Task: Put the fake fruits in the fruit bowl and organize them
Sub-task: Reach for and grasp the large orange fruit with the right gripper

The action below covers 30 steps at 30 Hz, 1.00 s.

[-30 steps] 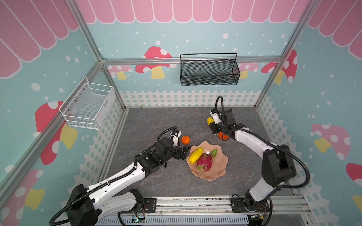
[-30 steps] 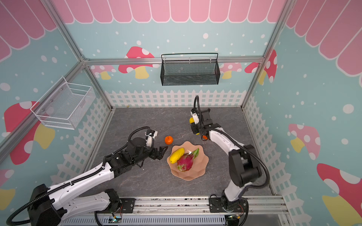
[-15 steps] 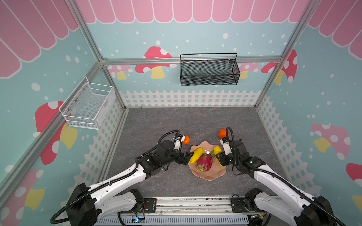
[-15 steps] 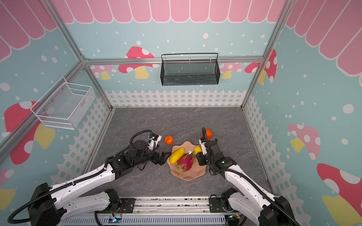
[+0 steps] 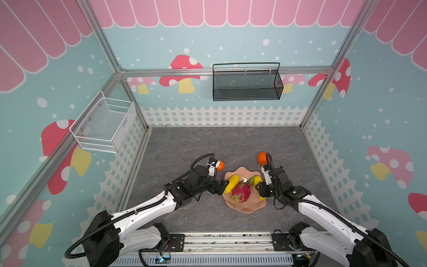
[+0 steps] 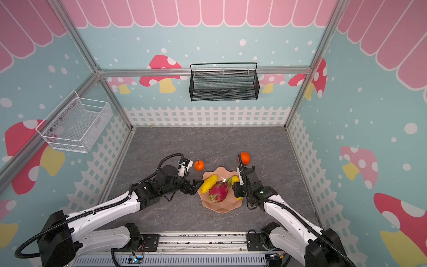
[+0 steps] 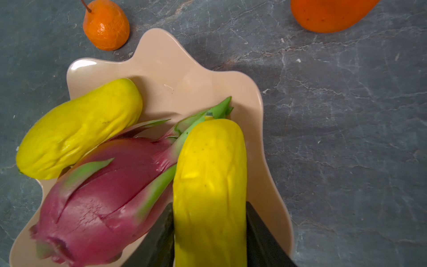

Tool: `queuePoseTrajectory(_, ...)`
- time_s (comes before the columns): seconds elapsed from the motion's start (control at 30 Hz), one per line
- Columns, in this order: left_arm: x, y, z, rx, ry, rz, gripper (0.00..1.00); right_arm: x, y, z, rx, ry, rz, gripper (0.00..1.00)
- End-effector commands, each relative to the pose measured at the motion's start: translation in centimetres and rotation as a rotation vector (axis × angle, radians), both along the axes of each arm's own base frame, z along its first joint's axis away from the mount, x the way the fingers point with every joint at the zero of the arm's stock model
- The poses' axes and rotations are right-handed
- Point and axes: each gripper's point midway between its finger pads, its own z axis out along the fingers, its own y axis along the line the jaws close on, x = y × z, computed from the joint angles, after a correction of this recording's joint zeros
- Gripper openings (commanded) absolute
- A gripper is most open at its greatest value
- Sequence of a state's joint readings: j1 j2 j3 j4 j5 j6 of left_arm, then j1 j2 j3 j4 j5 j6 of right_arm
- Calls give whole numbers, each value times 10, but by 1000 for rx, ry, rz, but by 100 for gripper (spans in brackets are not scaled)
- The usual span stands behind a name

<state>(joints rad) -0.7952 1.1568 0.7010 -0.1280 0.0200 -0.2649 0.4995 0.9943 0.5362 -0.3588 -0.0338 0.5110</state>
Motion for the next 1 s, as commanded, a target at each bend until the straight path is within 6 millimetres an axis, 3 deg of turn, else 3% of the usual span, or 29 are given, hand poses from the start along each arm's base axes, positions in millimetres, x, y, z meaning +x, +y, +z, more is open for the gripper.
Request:
queuePoseTrajectory(0.0, 5, -7, 8, -15, -26, -4, 100, -3, -3, -9, -18, 26, -13, 51)
queuePoseTrajectory(0.23, 7, -9, 4, -11, -18, -6, 100, 0, -1, -7, -30, 19, -3, 60)
queuePoseTrajectory(0.4, 7, -9, 5, -10, -21, -8, 100, 20, -6, 26, -62, -83, -40, 65)
queuePoseTrajectory(0.5, 6, -9, 7, -15, -23, -10, 100, 44, -17, 51, -137, -147, -87, 71)
queuePoseTrajectory(0.67, 5, -8, 10, -24, -26, -11, 100, 101, -46, 68, -190, -183, -161, 74)
queuePoseTrajectory(0.83, 7, -6, 12, -15, -41, -1, 100, 157, -66, 55, -249, -168, -204, 78)
queuePoseTrajectory(0.97, 9, -6, 10, -1, -45, 0, 100, 190, -62, 35, -238, -144, -180, 83)
